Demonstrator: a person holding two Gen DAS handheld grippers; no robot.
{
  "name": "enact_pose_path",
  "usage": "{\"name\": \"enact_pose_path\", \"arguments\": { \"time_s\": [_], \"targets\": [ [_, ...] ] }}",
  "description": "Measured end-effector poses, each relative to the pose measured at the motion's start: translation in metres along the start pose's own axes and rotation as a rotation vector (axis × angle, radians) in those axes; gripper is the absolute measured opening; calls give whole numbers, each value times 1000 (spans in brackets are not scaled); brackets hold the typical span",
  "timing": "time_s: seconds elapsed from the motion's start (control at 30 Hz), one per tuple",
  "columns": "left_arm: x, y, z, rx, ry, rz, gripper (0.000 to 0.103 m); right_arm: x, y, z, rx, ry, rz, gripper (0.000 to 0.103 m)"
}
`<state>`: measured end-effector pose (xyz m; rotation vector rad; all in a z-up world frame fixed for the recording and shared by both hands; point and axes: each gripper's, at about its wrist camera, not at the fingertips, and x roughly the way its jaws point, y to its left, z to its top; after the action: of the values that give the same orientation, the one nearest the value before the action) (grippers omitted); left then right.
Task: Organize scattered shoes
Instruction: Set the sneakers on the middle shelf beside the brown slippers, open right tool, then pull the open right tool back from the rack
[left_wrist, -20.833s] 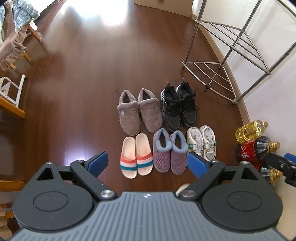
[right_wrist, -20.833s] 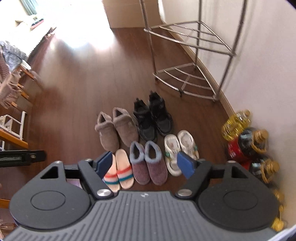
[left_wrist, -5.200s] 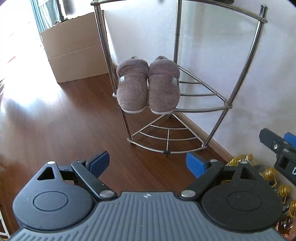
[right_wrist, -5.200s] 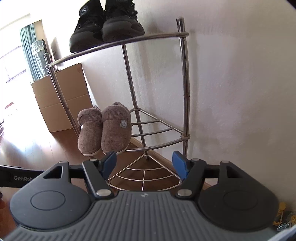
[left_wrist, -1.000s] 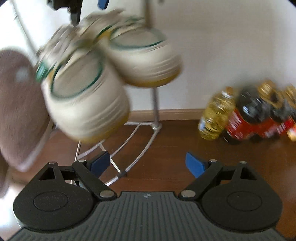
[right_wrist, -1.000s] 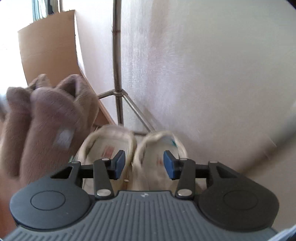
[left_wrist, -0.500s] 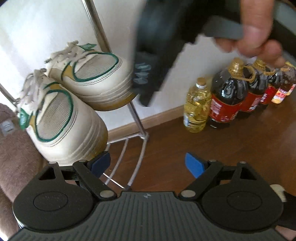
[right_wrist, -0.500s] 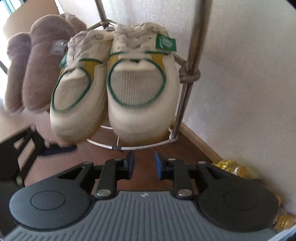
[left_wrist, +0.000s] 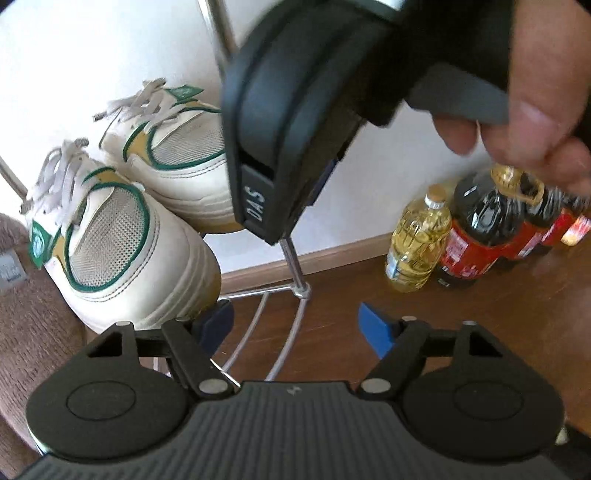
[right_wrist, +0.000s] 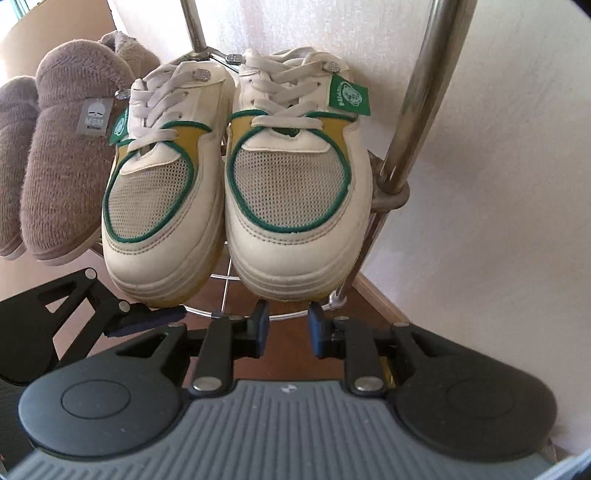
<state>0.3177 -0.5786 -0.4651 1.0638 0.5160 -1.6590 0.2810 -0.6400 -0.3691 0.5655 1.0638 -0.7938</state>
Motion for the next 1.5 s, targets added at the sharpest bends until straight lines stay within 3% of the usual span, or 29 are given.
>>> {"name": "enact_pose_path", "arguments": {
  "time_s": [0.1, 0.23, 0.3, 0.37, 0.43, 0.47, 0.53, 0.67, 0.8, 0.93, 1.17, 1.5],
  "targets": [
    [-1, -3, -4, -8, 2, 19, 81, 9, -4, -14, 6, -18, 17, 21],
    [-13, -1, -9, -130, 42, 8, 85, -9, -9, -36, 19, -61, 52, 25],
    [-22, 4, -14, -206, 76, 12, 85, -25, -17, -54, 52, -83, 51, 42],
    [-36, 10, -27, -336, 135, 29, 85, -41, -24, -66, 84, -102, 52, 47],
    [-65, 16, -41, -503, 208, 76, 85, -58, -32, -80, 130, -121, 66, 51],
    [-79, 16, -43, -561, 228, 100, 85, -66, -35, -87, 152, -127, 74, 58],
    [-109, 10, -40, -645, 246, 147, 85, -93, -35, -107, 175, -127, 90, 62],
    [-181, -3, -20, -778, 289, 261, 85, -143, -32, -117, 196, -143, 155, 64],
    [-270, -24, 8, -938, 231, 363, 88, -221, -23, -112, 148, -216, 169, 74],
    [-315, -37, 23, -967, 191, 402, 88, -281, -27, -114, 65, -294, 165, 80],
    [-381, -54, 42, -960, 137, 469, 88, -318, -22, -125, 52, -321, 184, 80],
    [-438, -70, 9, -919, 108, 432, 88, -348, 25, -167, 79, -328, 122, 81]
  ]
}}
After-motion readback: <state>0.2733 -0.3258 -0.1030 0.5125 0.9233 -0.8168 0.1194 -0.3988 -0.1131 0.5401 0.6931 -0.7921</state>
